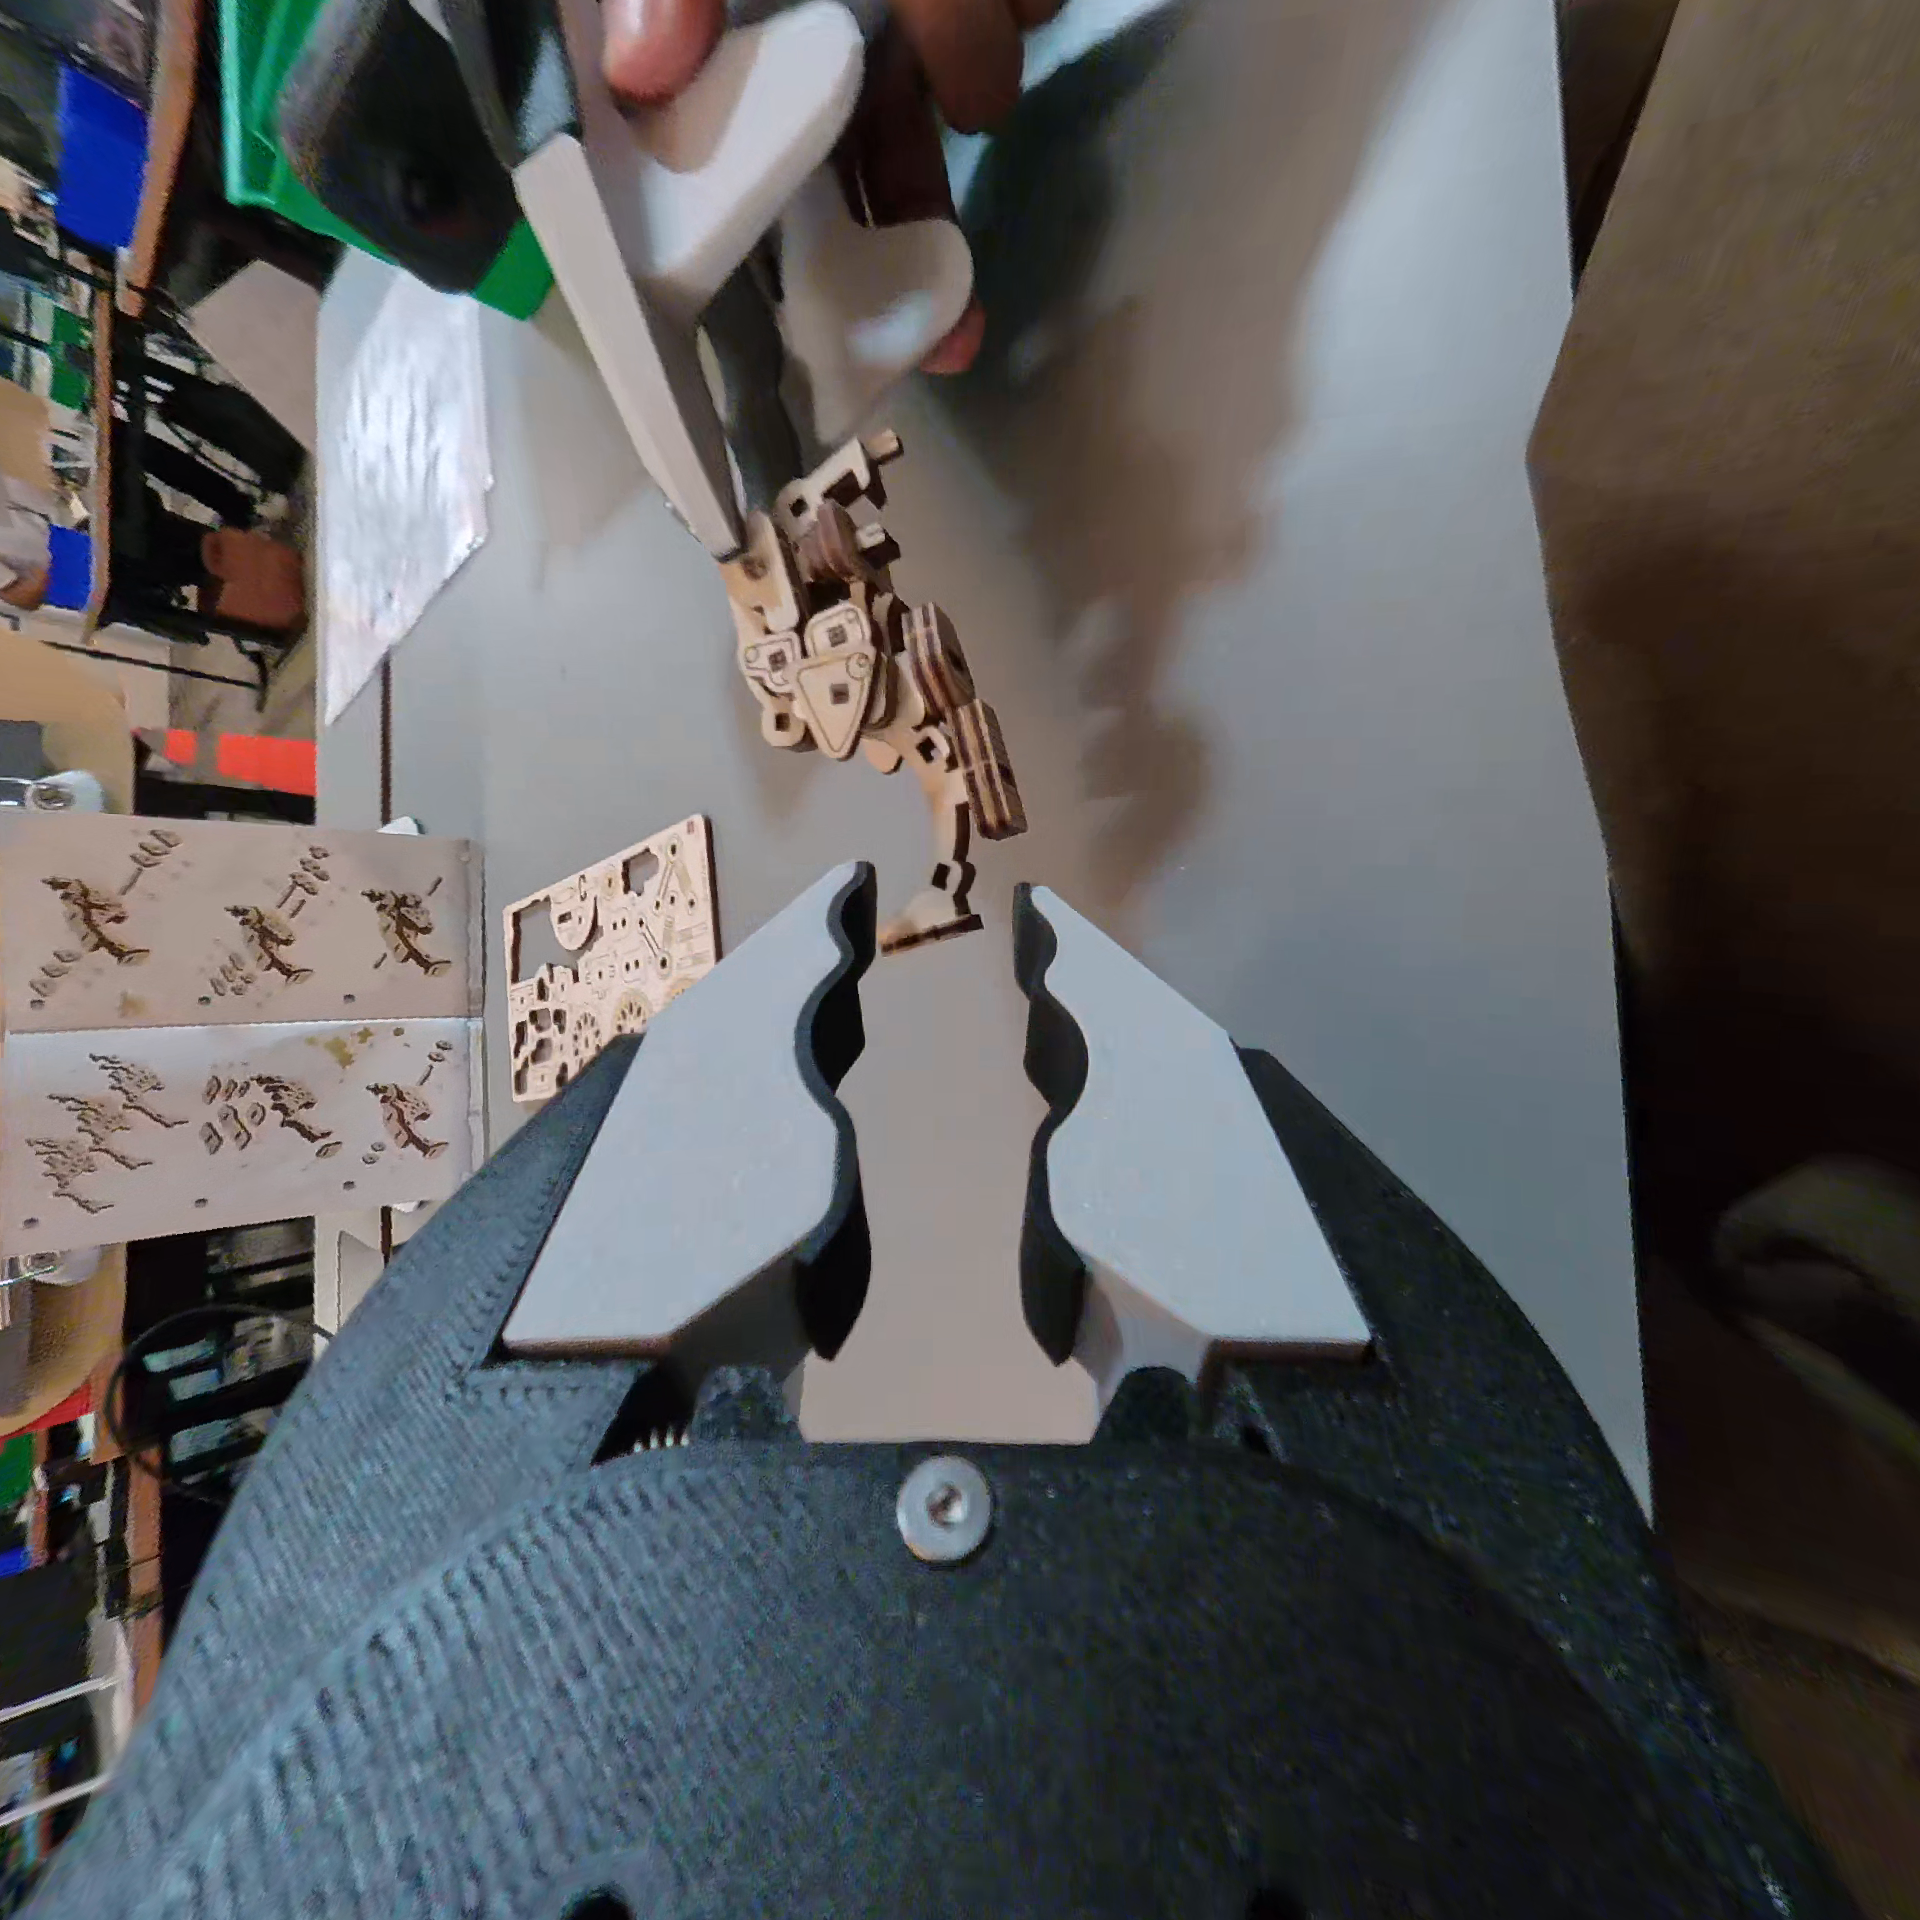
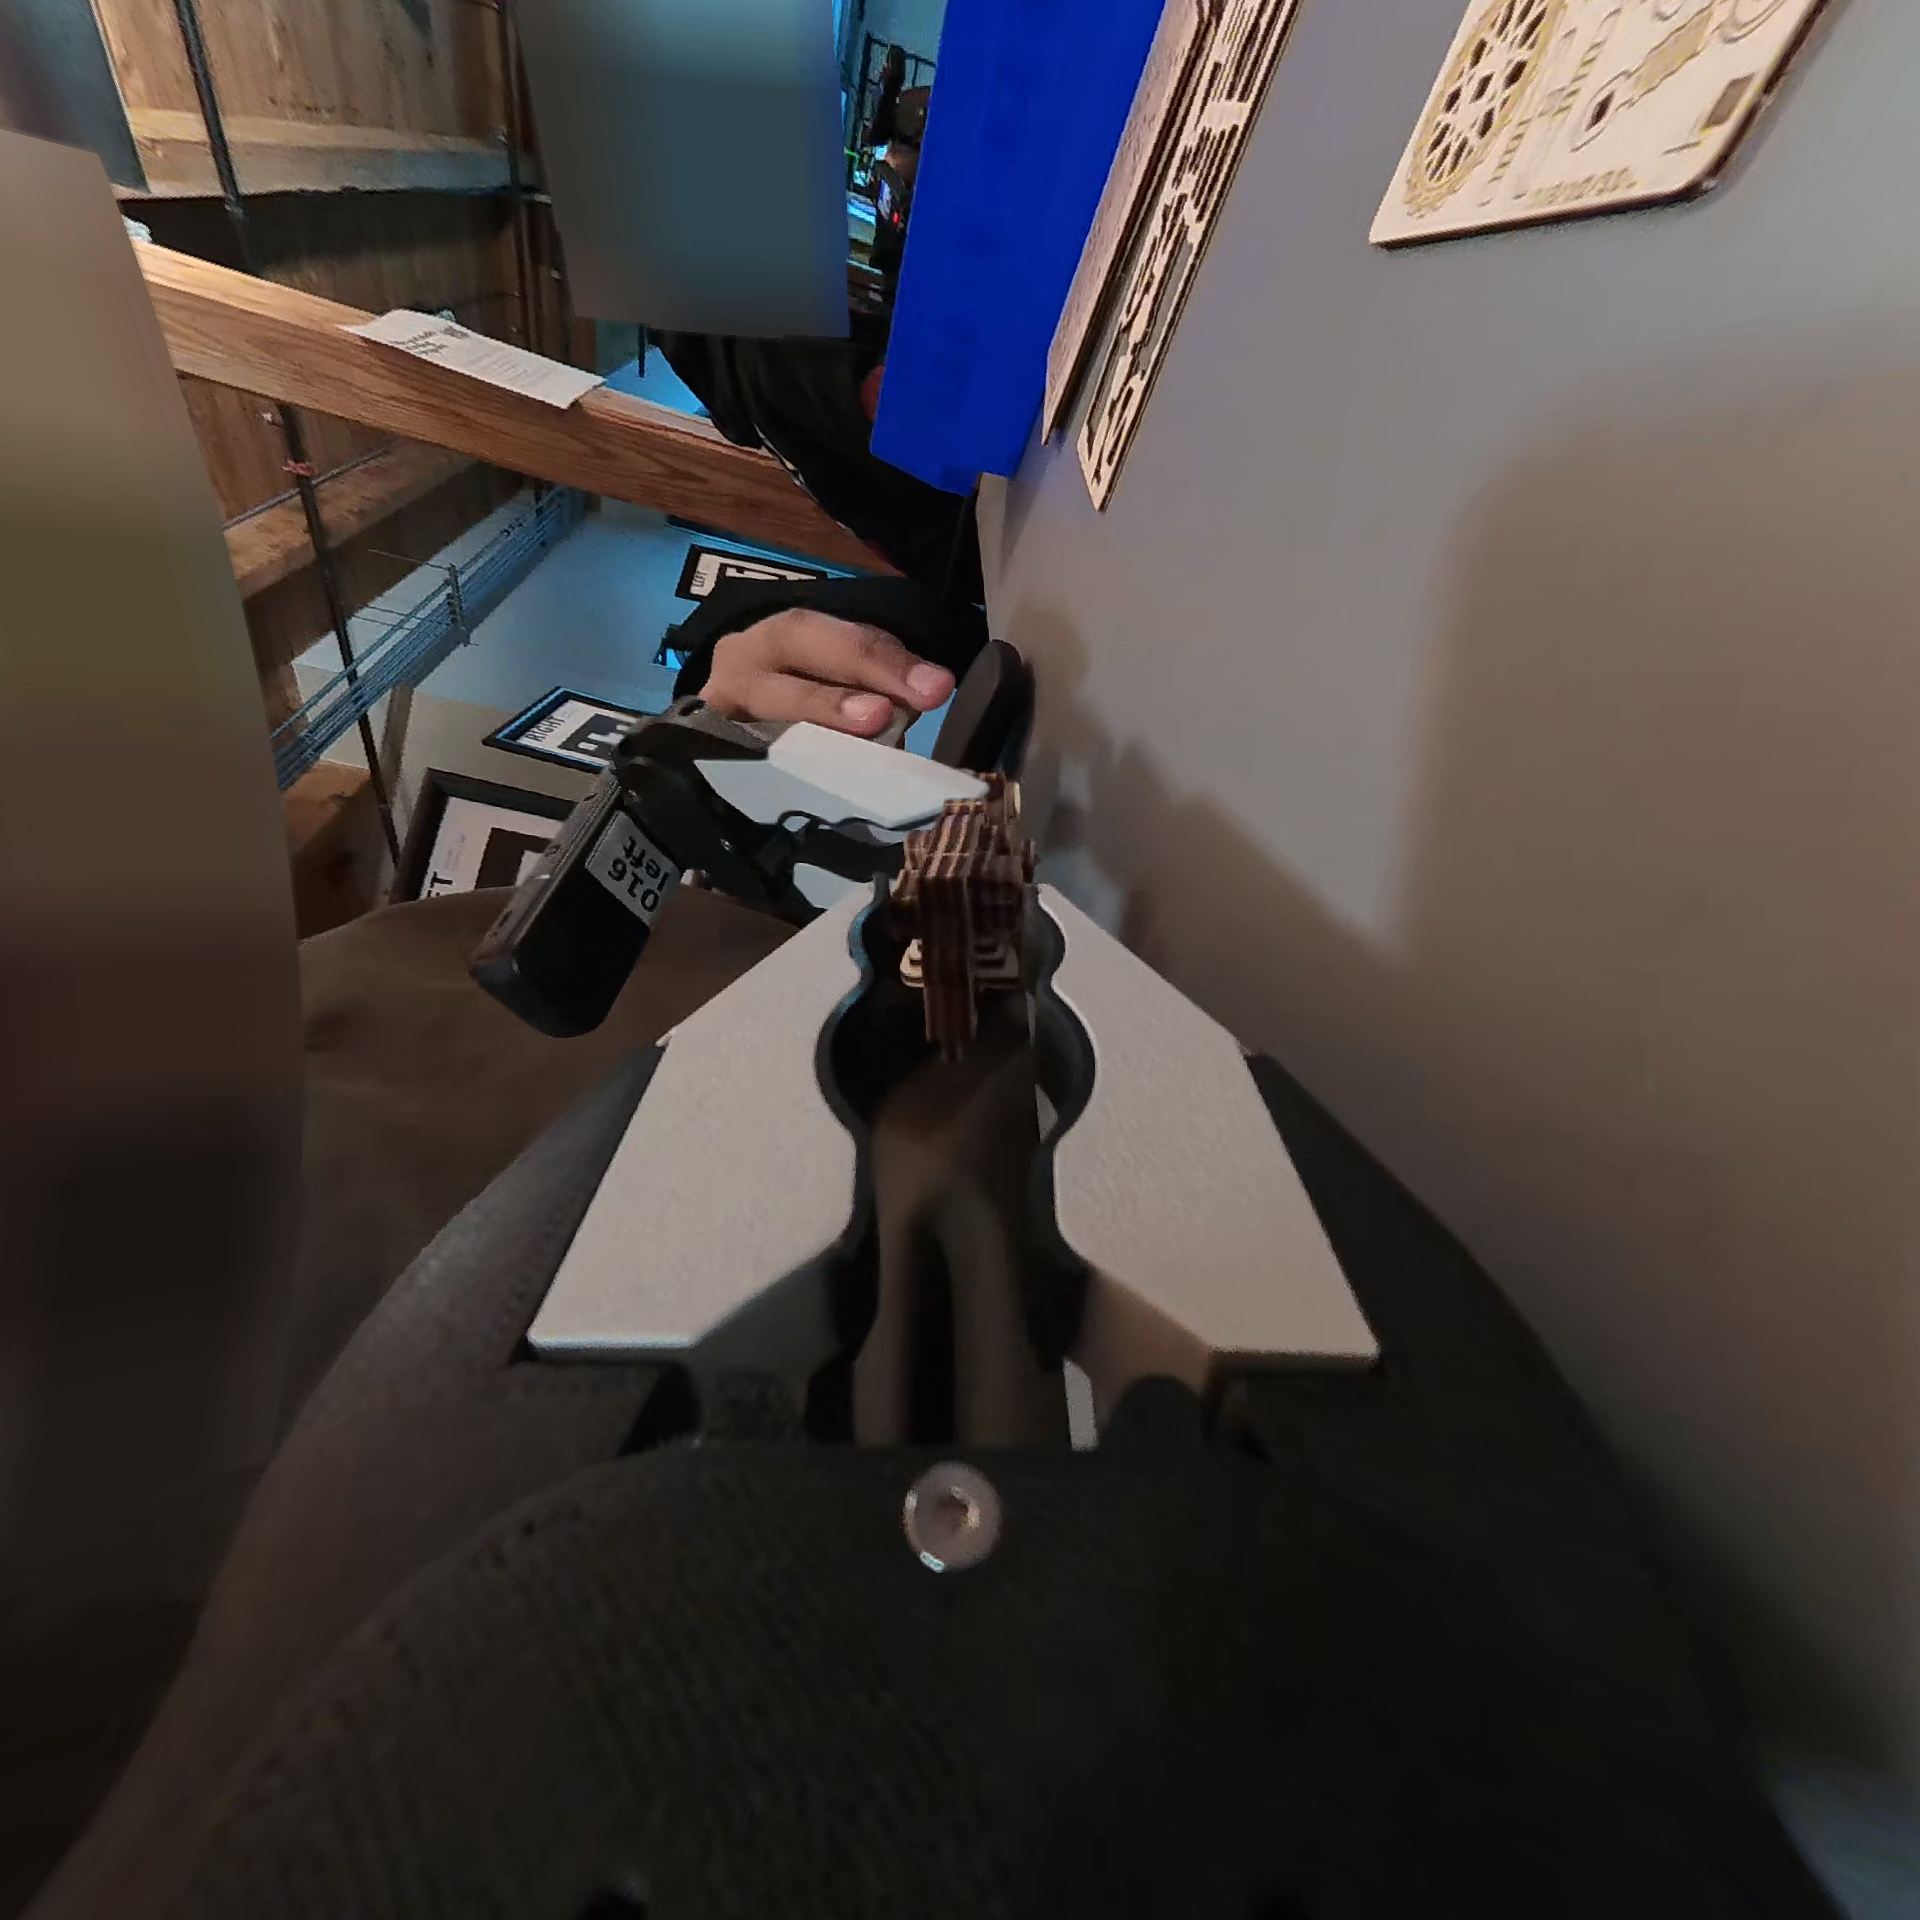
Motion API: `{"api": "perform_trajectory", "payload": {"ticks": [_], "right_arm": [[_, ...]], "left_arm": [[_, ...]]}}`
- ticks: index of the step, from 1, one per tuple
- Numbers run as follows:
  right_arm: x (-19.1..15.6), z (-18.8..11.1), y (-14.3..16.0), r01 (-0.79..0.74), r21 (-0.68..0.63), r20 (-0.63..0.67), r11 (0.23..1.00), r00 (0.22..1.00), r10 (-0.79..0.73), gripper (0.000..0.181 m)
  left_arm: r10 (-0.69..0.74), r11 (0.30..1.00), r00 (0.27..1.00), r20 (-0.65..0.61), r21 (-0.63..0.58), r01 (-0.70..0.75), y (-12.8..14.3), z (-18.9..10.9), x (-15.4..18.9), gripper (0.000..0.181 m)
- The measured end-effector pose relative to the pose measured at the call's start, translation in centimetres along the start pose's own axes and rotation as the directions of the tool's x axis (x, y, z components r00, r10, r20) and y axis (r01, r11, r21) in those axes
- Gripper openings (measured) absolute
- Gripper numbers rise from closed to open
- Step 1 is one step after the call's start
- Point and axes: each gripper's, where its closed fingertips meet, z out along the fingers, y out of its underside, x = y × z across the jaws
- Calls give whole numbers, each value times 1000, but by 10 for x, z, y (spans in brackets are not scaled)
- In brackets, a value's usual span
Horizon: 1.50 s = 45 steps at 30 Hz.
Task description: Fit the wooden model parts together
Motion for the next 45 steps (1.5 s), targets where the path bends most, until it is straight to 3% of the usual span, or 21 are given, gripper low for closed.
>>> {"api": "perform_trajectory", "payload": {"ticks": [9,14,22,26,29,32,34,36,40,45], "right_arm": [[4,2,3,4,-10,-23,1000,1000,-4,23],[-1,0,-2,0,18,3,1000,1000,0,30],[-18,-16,-24,94,131,39,987,994,-99,44],[-25,-36,-50,311,251,-103,917,950,-294,49],[-39,-47,-59,635,221,-311,741,765,-563,45],[-46,-43,-48,887,-4,-450,462,411,-793,36],[-41,-36,-36,945,-171,-463,279,173,-869,28],[-30,-29,-25,943,-301,-441,142,-6,-897,23],[-20,-22,-14,905,-424,-388,-21,-203,-899,20],[-14,-16,-4,868,-484,-324,-111,-296,-899,18]], "left_arm": [[31,999,1000,-6,16,-31,-4,6,6,8],[8,998,1000,9,56,-8,-7,8,4,7],[-178,970,984,25,176,171,-9,5,-14,7],[-381,878,922,-72,285,385,-13,0,-22,7],[-546,718,799,-252,351,601,-20,-8,-26,7],[-606,554,651,-457,345,758,-29,-18,-26,7],[-617,499,601,-508,338,798,-29,-21,-27,7],[-631,480,566,-530,306,822,-26,-19,-25,7],[-615,452,509,-603,260,853,-29,-20,-16,7],[-596,443,488,-638,245,862,-33,-22,-12,7]]}}
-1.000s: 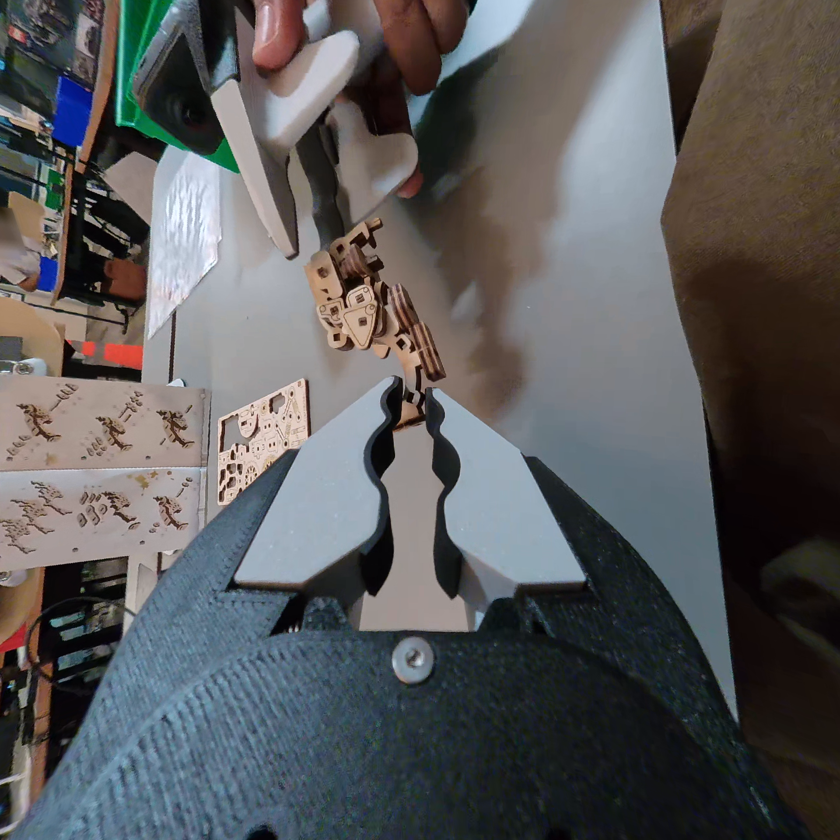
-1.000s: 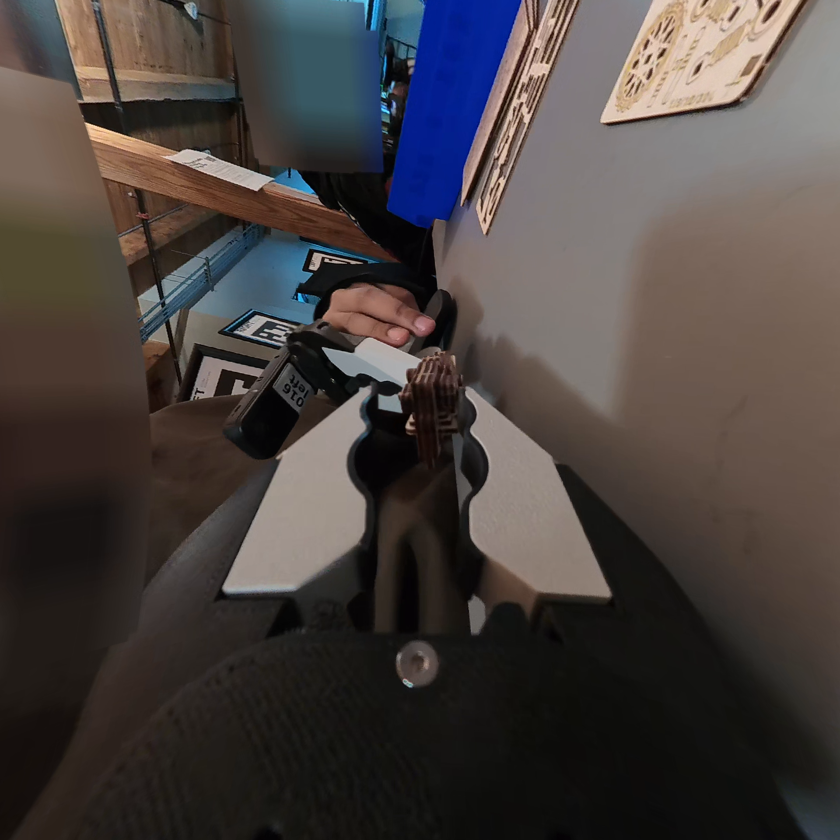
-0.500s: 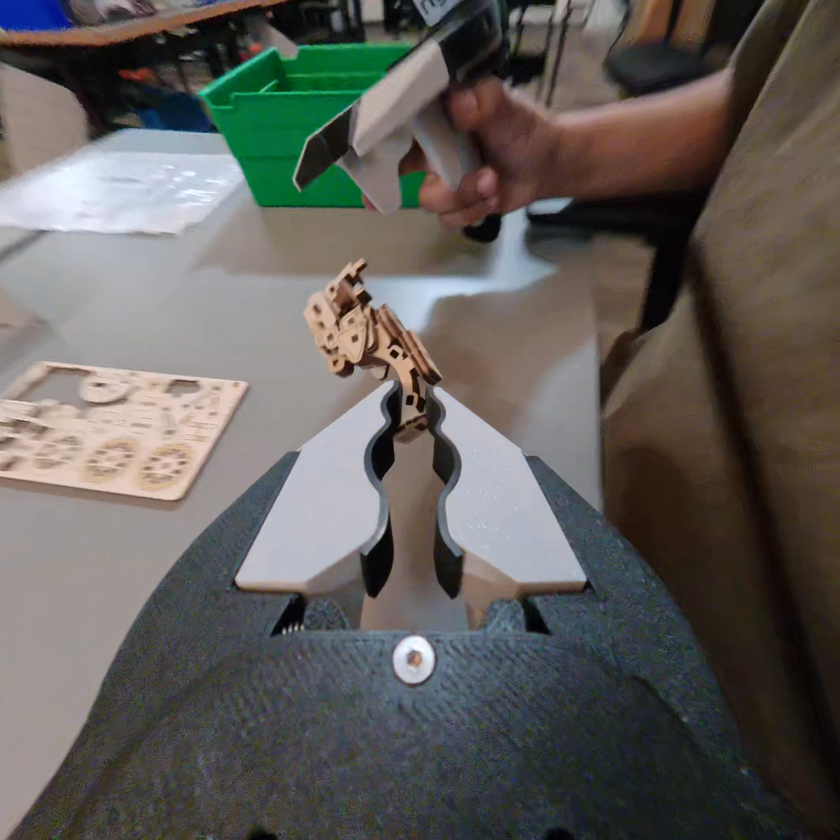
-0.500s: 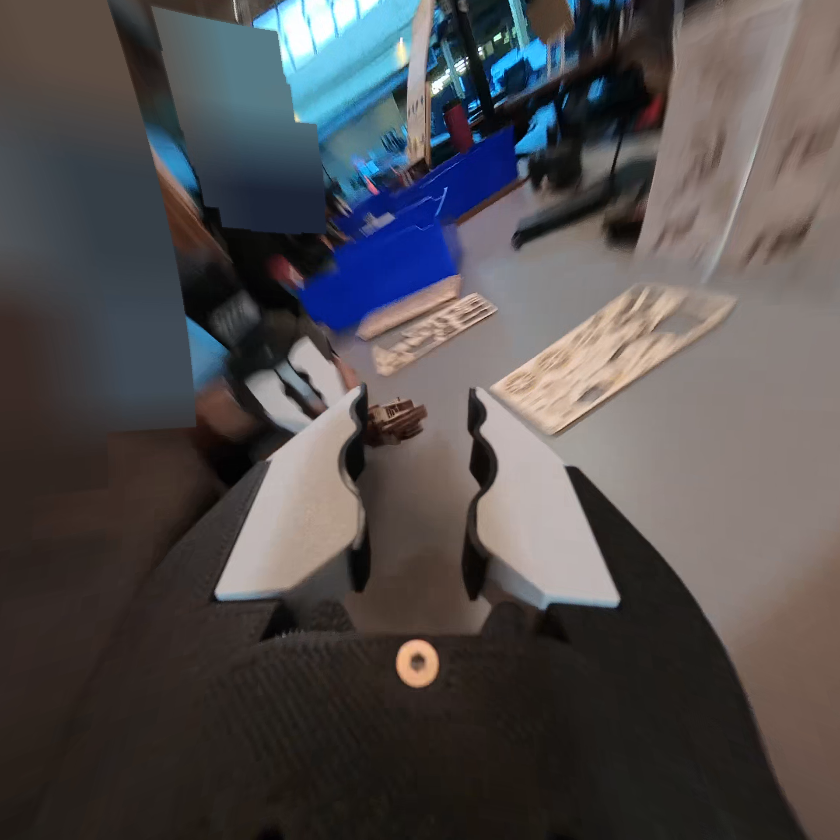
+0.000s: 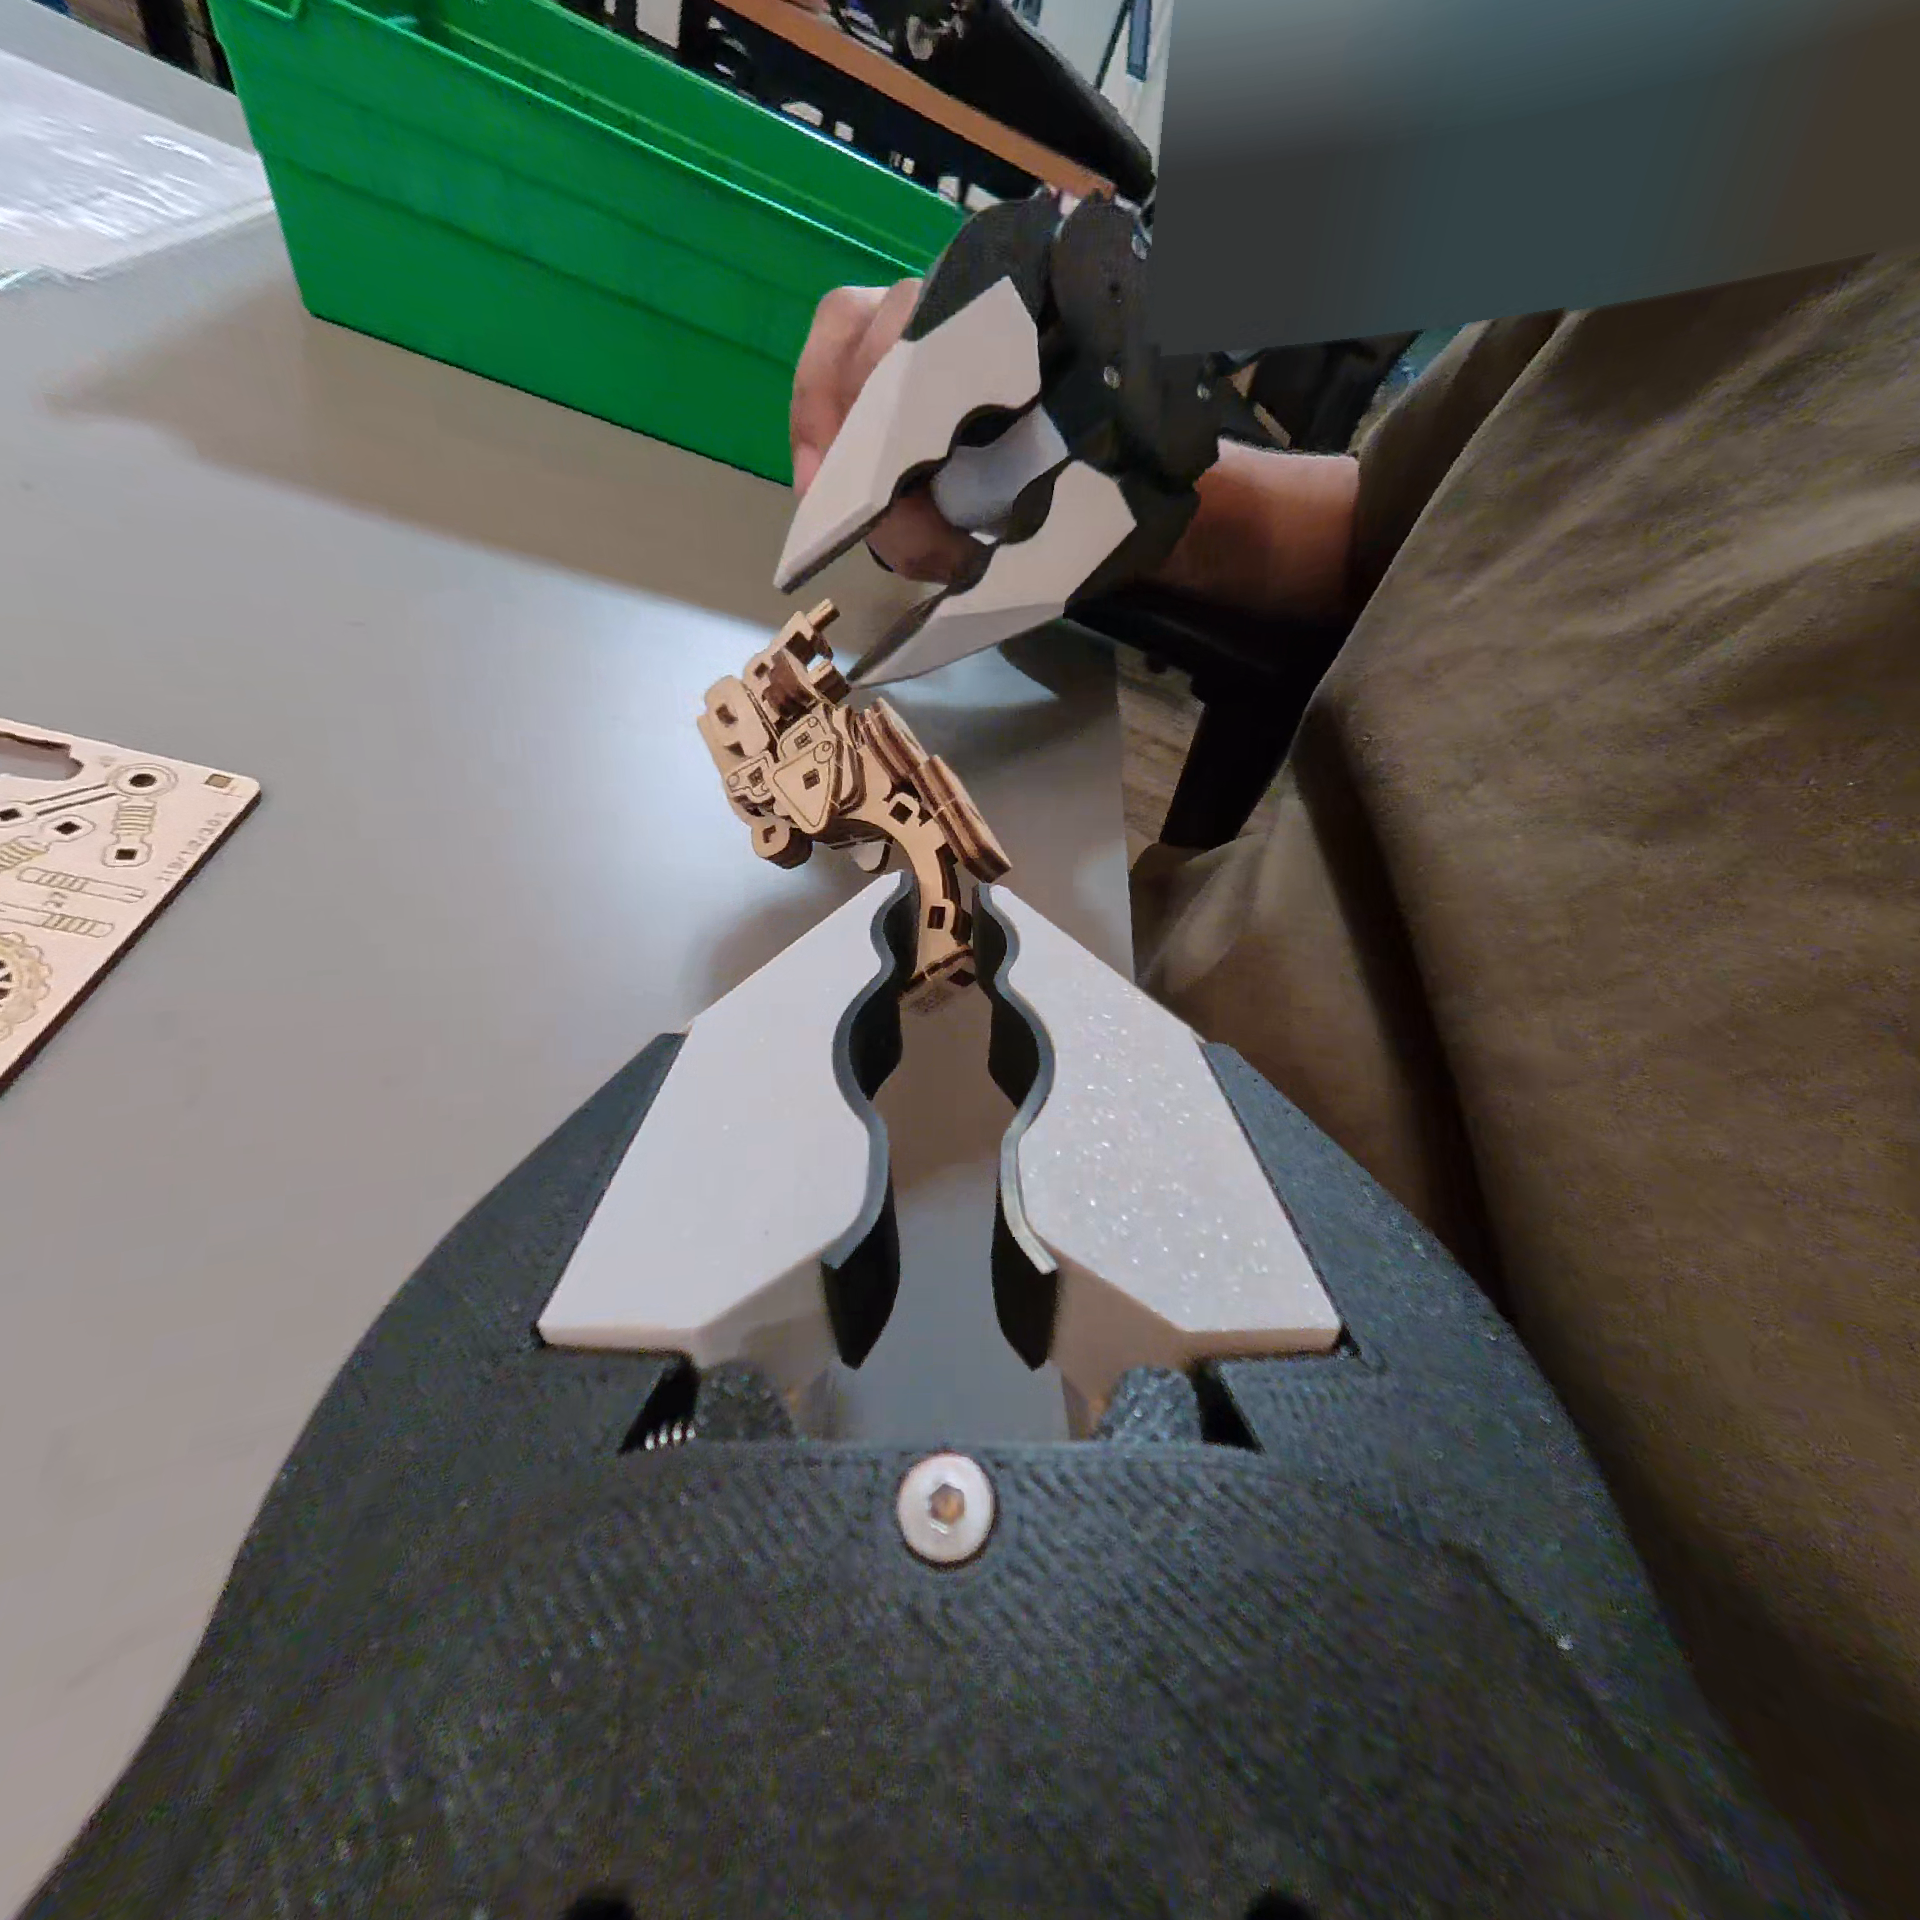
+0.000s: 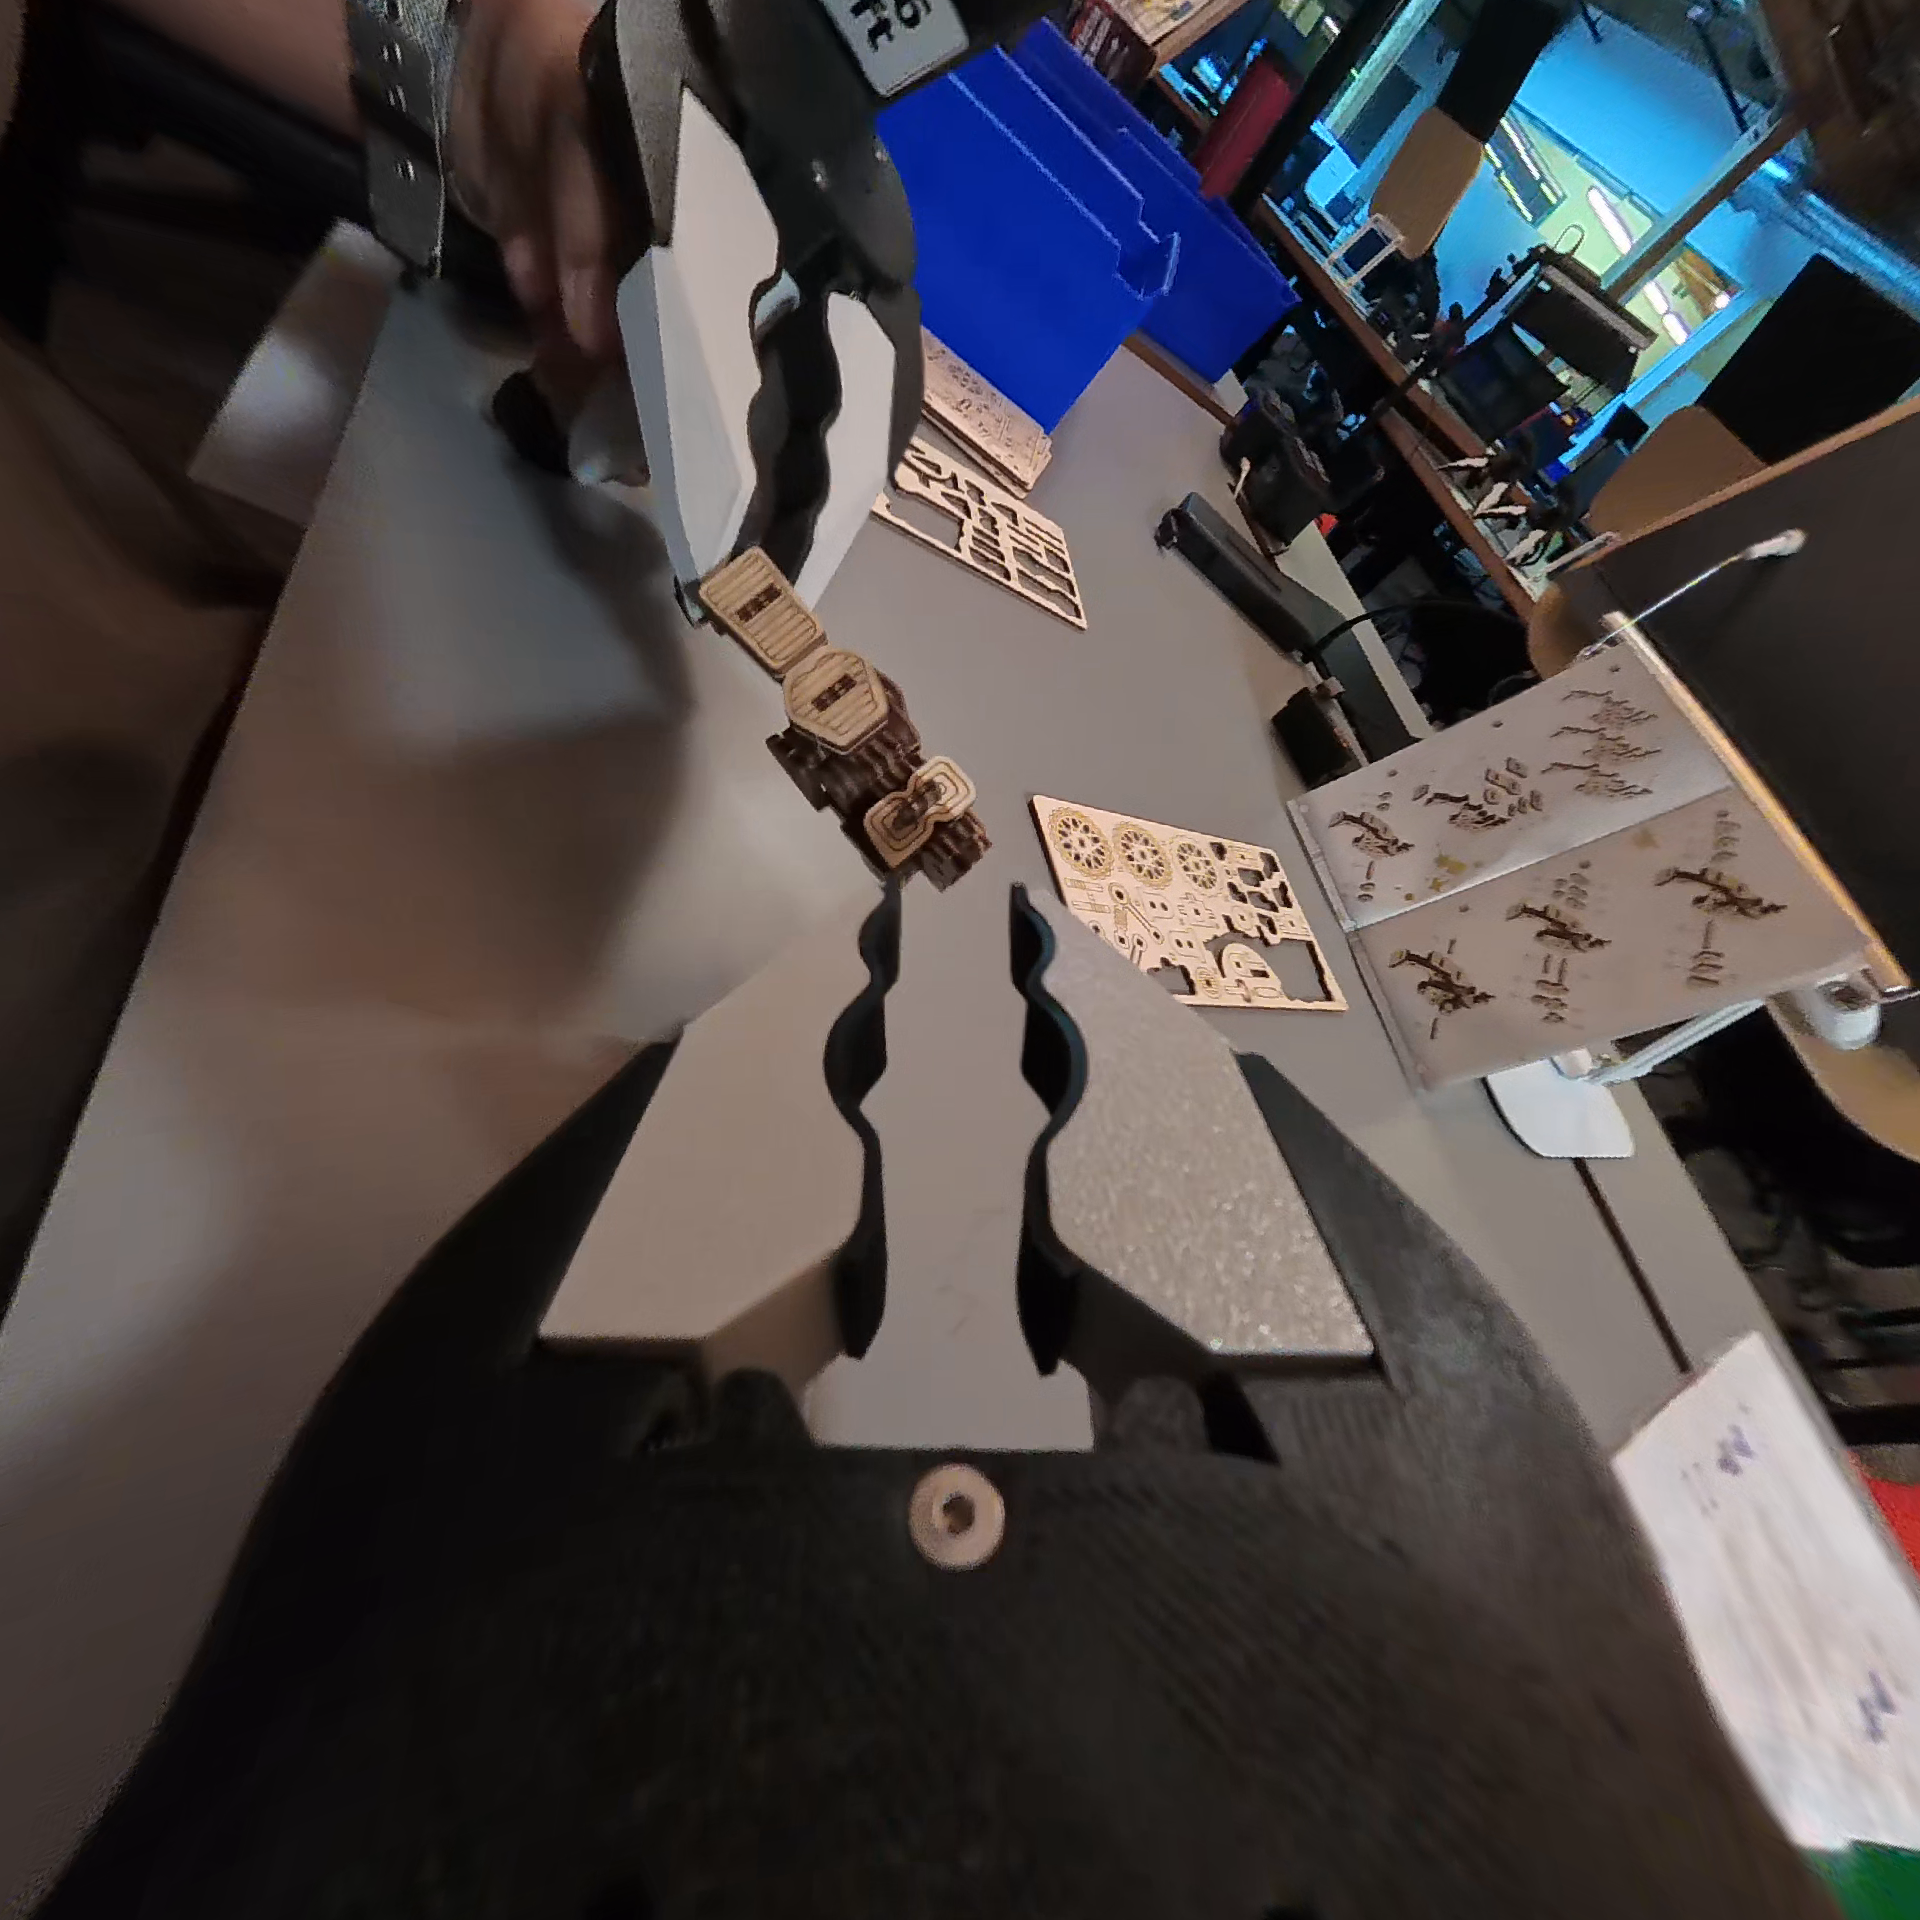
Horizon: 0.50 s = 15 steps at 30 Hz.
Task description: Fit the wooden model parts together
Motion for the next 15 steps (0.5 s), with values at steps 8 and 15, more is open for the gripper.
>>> {"api": "perform_trajectory", "payload": {"ticks": [8,15], "right_arm": [[-8,3,1,177,-23,-47,984,983,-178,13],[-13,3,-1,205,-6,-41,979,978,-205,7]], "left_arm": [[-12,1000,999,-50,-20,11,4,2,8,7],[-20,999,997,-76,-27,18,6,2,11,7]]}}
